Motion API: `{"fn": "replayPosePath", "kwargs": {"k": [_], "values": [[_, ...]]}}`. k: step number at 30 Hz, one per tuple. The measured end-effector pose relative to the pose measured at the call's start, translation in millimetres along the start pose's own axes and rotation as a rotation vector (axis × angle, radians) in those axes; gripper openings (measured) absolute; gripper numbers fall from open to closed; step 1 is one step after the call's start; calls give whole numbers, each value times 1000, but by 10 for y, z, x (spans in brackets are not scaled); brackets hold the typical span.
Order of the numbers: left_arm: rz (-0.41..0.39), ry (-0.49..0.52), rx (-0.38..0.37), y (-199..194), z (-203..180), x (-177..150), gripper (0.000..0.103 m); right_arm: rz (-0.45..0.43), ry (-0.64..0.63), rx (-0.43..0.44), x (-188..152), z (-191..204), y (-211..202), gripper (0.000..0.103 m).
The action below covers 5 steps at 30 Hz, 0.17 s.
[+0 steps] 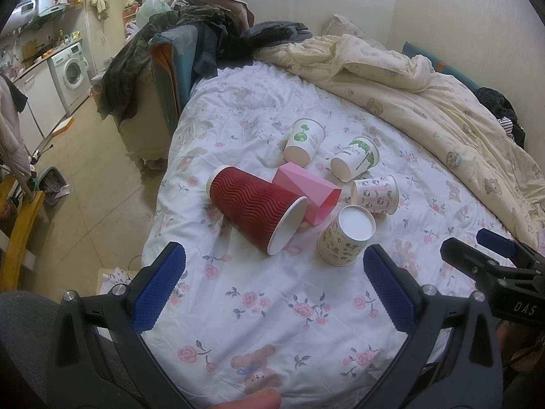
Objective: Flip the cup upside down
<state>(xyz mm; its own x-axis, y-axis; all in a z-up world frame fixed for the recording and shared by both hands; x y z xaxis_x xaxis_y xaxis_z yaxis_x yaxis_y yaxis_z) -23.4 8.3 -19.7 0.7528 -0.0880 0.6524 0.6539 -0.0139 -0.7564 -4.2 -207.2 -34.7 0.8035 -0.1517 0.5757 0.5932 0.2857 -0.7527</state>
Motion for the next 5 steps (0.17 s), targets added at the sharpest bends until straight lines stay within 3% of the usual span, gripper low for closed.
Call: {"fn": "replayPosePath", "kwargs": {"k": [5], "values": [[-9, -2, 2, -9, 7, -1, 103, 0, 1, 0, 4, -2, 2, 103]]}}
Point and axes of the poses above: each gripper's, at about its wrist camera, not at the fingertips, and y roughly the way its jaws point, z to its left, x to its top, the point moved 1 cm from there along y, roughly the way its jaws point, and after that the axes turned 11 degrees about y, right-handed, at the moved point
